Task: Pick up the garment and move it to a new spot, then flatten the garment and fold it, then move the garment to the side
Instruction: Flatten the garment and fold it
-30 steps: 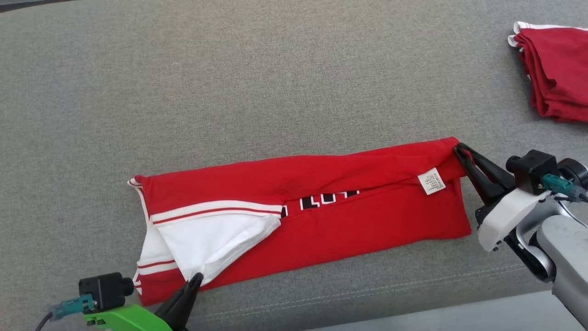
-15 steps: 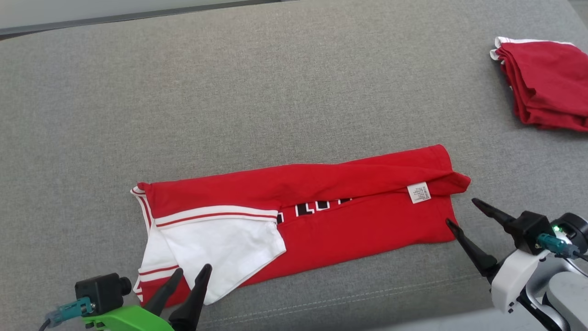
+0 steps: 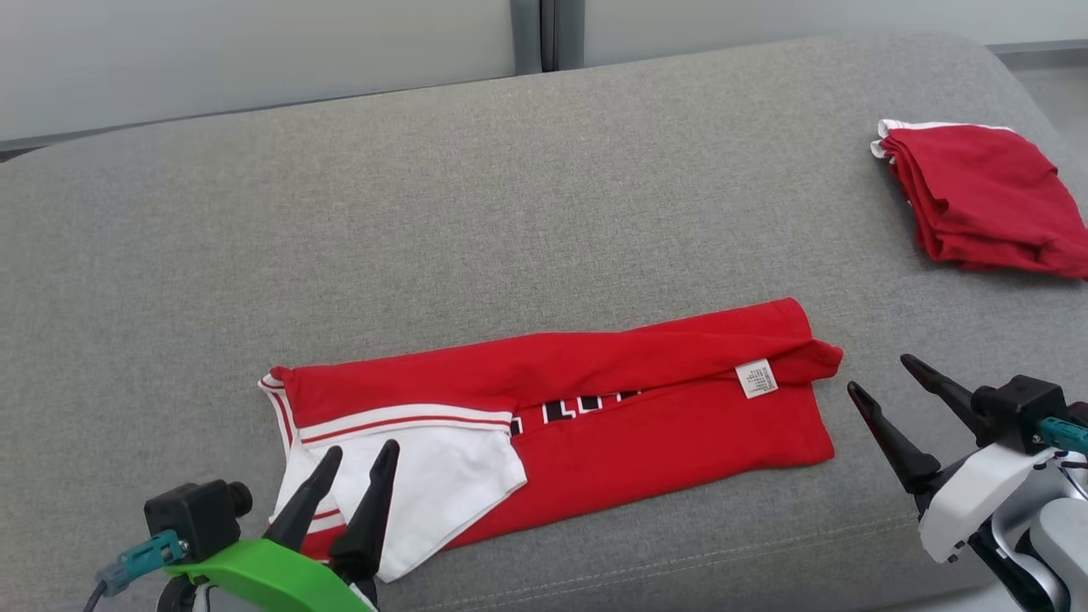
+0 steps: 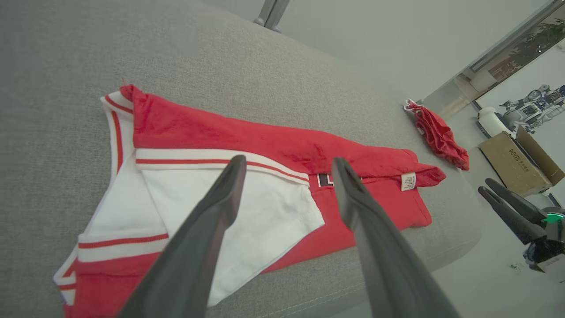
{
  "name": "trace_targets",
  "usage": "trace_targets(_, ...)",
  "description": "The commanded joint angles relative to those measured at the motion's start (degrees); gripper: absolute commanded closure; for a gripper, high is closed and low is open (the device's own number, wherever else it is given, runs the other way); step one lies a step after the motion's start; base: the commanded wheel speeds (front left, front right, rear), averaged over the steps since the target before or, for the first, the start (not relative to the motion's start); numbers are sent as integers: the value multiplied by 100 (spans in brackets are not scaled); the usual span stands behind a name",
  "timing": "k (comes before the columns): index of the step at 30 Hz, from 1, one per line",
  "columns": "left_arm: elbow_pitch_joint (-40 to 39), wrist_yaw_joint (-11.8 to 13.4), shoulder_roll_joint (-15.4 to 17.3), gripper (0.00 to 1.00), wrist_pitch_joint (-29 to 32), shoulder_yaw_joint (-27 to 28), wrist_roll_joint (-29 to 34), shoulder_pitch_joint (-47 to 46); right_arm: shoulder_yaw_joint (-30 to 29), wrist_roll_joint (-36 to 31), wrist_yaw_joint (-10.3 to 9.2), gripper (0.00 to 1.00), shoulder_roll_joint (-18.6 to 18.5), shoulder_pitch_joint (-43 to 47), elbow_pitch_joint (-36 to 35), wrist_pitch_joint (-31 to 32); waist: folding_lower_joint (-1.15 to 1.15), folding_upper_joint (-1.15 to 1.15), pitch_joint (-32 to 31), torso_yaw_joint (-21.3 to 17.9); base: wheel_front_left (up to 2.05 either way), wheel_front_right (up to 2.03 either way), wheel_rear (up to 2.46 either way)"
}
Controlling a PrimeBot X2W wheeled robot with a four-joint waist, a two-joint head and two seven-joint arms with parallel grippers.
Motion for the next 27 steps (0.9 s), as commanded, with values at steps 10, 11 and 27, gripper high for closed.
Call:
trace_targets(10, 328, 258, -186, 0, -441, -12, 512, -308, -434, 200, -3, 0, 201, -11, 181, 9, 0, 0, -501, 187, 0, 0, 0)
trace_targets(11, 359, 278, -214, 0, -487, 1, 537, -315, -497, 216, -3, 0, 255, -29, 226, 35, 0, 0, -529, 202, 0, 0, 0)
trace_targets(27, 674, 592, -240, 0, -958, 115, 931, -278, -1356, 236, -3, 0, 1274, -291, 1427, 811, 0, 0, -814, 620, 0, 0, 0)
